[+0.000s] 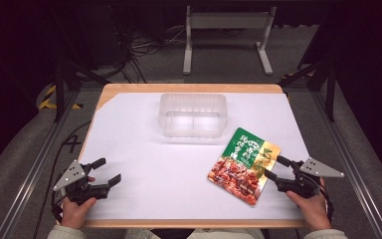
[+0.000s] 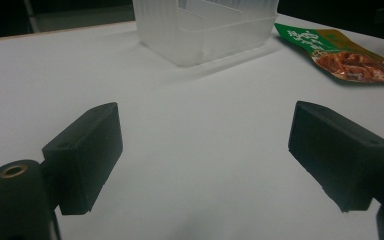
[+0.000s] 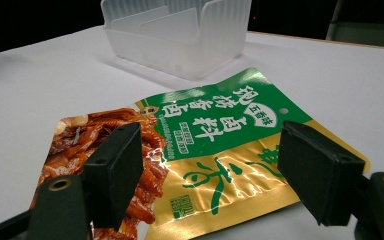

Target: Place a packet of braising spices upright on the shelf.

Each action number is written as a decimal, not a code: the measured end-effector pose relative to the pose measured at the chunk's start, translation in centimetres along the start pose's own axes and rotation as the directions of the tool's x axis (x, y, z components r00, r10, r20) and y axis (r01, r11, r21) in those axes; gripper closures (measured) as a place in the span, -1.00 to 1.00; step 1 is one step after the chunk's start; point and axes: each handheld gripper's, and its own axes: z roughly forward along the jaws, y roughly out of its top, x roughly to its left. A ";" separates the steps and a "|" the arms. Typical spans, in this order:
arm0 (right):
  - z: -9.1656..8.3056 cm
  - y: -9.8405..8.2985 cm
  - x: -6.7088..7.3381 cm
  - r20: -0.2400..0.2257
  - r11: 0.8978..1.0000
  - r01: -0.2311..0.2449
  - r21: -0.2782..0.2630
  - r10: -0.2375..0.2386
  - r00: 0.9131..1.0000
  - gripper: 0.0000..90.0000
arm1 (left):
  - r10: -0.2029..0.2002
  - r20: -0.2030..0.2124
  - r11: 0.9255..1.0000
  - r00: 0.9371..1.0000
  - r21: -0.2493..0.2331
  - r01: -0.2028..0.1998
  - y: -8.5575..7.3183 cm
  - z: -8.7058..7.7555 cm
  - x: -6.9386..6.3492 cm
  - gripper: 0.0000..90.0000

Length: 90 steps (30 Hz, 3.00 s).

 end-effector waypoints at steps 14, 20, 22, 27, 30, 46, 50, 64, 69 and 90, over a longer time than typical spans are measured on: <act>-0.4 0.9 0.5 -0.014 0.999 0.001 -0.038 -0.002 1.000 -0.40 | -0.002 -0.003 1.000 1.000 0.004 0.002 0.0 0.0 0.0 -0.67; -0.4 1.0 0.6 -0.012 0.999 0.002 -0.042 -0.003 1.000 -0.42 | -0.003 -0.003 1.000 1.000 0.001 0.003 0.0 0.0 0.0 -0.67; -0.4 1.1 0.6 -0.010 0.999 0.003 -0.042 -0.004 1.000 -0.43 | -0.002 -0.003 1.000 1.000 0.004 0.002 0.0 0.0 0.0 -0.67; -0.4 1.4 0.6 -0.018 1.000 -0.011 -0.019 0.011 1.000 -0.44 | -0.003 -0.005 1.000 1.000 0.004 0.003 0.0 0.0 -0.1 -0.67; -0.3 1.7 0.4 -0.025 1.000 -0.018 -0.006 0.018 1.000 -0.43 | -0.003 -0.006 1.000 1.000 0.005 0.003 0.0 0.0 0.0 -0.67; 0.8 5.9 -1.6 -0.018 0.999 -0.036 -0.023 0.036 0.999 -0.46 | -0.005 -0.008 1.000 1.000 0.016 0.005 0.0 0.1 0.0 -0.67; 1.1 6.4 -2.3 -0.023 0.998 -0.055 -0.034 0.055 0.998 -0.46 | -0.005 -0.007 1.000 1.000 0.016 0.005 0.0 0.1 0.0 -0.67; 3.4 7.8 -5.4 -0.038 0.993 -0.103 0.055 0.106 0.994 -0.42 | -0.007 -0.008 1.000 1.000 0.018 0.007 0.0 0.1 0.0 -0.67; 4.3 7.2 -6.3 -0.032 0.986 -0.130 0.103 0.134 0.990 -0.39 | -0.007 -0.008 1.000 1.000 0.016 0.007 0.0 0.1 0.0 -0.67; 6.7 5.1 -8.1 0.051 0.921 -0.192 0.340 0.186 0.981 -0.33 | -0.003 -0.009 1.000 1.000 0.018 0.003 0.0 0.1 0.0 -0.67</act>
